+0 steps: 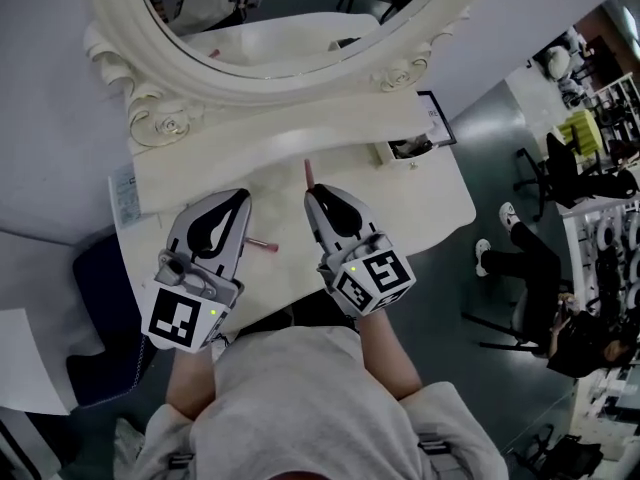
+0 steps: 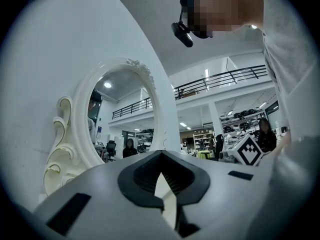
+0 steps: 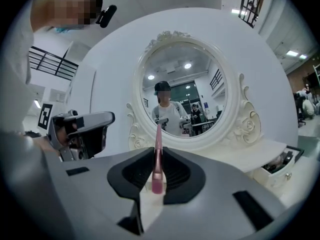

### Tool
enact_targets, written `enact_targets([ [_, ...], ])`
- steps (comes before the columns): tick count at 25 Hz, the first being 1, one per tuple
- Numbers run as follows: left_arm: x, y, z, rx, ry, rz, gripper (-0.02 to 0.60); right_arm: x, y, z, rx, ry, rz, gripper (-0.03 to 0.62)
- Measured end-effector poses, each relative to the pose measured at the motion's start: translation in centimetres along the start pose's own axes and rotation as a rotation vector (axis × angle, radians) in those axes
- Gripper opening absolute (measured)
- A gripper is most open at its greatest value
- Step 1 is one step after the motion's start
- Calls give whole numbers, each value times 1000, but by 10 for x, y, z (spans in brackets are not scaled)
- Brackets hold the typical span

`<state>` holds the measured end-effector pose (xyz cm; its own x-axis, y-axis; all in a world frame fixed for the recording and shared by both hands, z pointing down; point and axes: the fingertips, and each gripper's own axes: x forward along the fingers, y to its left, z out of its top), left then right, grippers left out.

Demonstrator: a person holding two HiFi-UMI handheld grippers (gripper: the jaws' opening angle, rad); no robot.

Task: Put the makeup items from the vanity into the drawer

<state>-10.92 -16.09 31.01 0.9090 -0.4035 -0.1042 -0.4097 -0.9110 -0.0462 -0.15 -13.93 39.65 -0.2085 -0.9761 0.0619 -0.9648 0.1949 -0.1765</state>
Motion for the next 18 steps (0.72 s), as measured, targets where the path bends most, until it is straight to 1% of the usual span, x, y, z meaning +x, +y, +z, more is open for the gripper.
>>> enact_targets([
  [2,2,-3,7,-1,-41,-7,11,-5,1,6,3,-27,-14,57],
  [7,4,-12,9,-10,-50,-33,11,-19,0,21,4,-86,-39,57],
  [12,7,-17,16,4,-63,-49,11,-32,-5,38,27,-144,-57,58],
  [18,17,-24,22,15,-73,-44,11,-41,-19,50,30,-175,-46,58],
])
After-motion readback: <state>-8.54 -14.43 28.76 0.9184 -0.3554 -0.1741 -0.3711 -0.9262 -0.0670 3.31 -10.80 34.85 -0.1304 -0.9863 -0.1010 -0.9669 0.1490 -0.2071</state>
